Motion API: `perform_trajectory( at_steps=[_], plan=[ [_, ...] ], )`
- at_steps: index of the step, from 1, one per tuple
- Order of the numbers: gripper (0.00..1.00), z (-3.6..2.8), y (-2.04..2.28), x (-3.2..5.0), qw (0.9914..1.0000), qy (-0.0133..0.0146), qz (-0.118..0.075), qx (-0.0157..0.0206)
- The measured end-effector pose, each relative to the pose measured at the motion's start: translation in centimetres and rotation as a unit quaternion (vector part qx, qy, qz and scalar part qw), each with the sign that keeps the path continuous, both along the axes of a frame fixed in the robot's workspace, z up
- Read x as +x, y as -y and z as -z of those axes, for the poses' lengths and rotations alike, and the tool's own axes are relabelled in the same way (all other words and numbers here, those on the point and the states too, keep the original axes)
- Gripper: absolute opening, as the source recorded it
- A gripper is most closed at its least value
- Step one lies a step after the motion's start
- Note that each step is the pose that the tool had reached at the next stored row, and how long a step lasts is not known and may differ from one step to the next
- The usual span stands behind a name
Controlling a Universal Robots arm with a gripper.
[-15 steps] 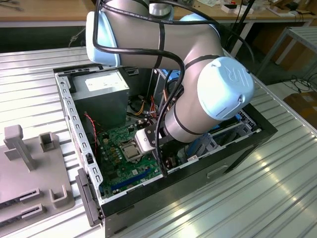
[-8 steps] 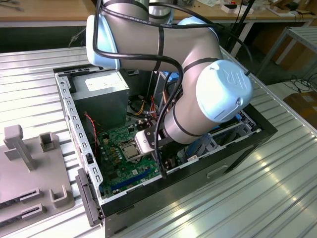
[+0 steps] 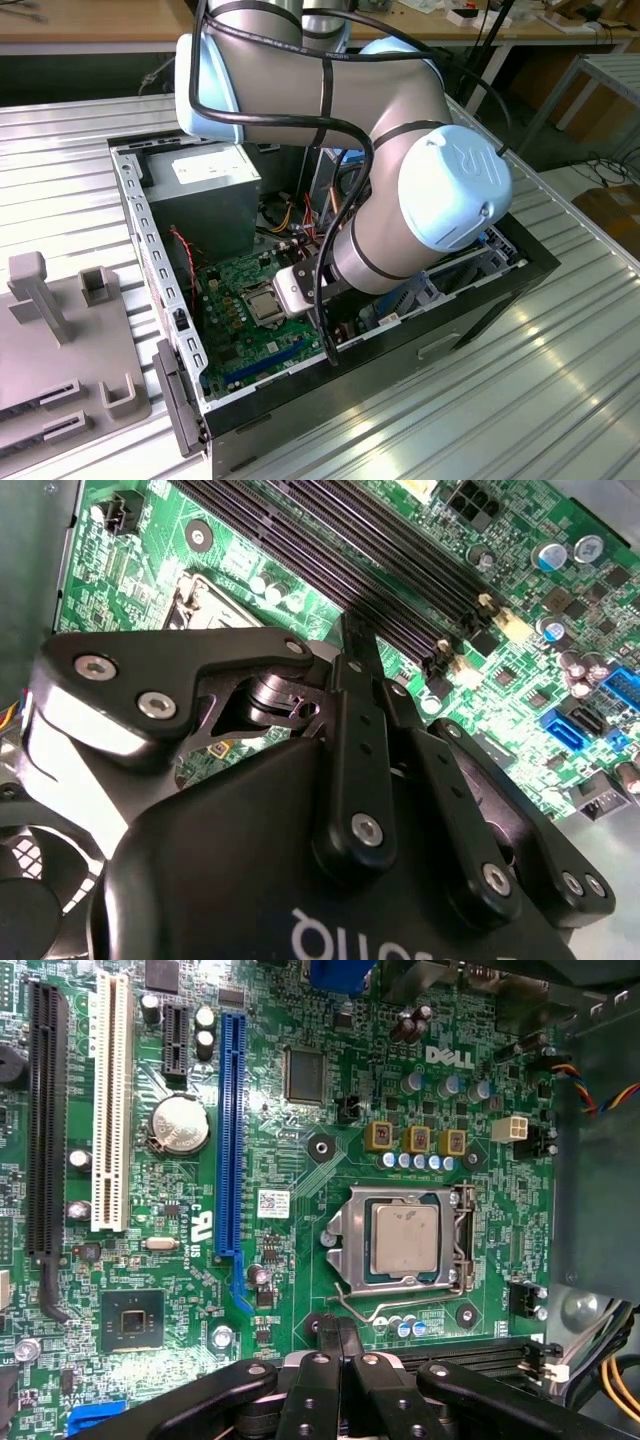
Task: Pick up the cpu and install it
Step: 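Install the first cpu locking lever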
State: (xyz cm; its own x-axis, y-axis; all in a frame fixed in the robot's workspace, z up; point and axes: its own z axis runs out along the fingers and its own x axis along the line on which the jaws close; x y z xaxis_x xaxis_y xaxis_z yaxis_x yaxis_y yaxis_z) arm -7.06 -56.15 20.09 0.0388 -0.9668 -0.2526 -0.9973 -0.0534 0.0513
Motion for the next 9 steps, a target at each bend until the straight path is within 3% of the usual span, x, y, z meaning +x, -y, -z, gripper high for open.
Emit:
perform_trajectory(
  at_steps=[9],
  plan=[
    [0.11, 0.02, 0.00, -0.21, 1.00000, -0.0001, 0.000, 0.0009]
  ],
)
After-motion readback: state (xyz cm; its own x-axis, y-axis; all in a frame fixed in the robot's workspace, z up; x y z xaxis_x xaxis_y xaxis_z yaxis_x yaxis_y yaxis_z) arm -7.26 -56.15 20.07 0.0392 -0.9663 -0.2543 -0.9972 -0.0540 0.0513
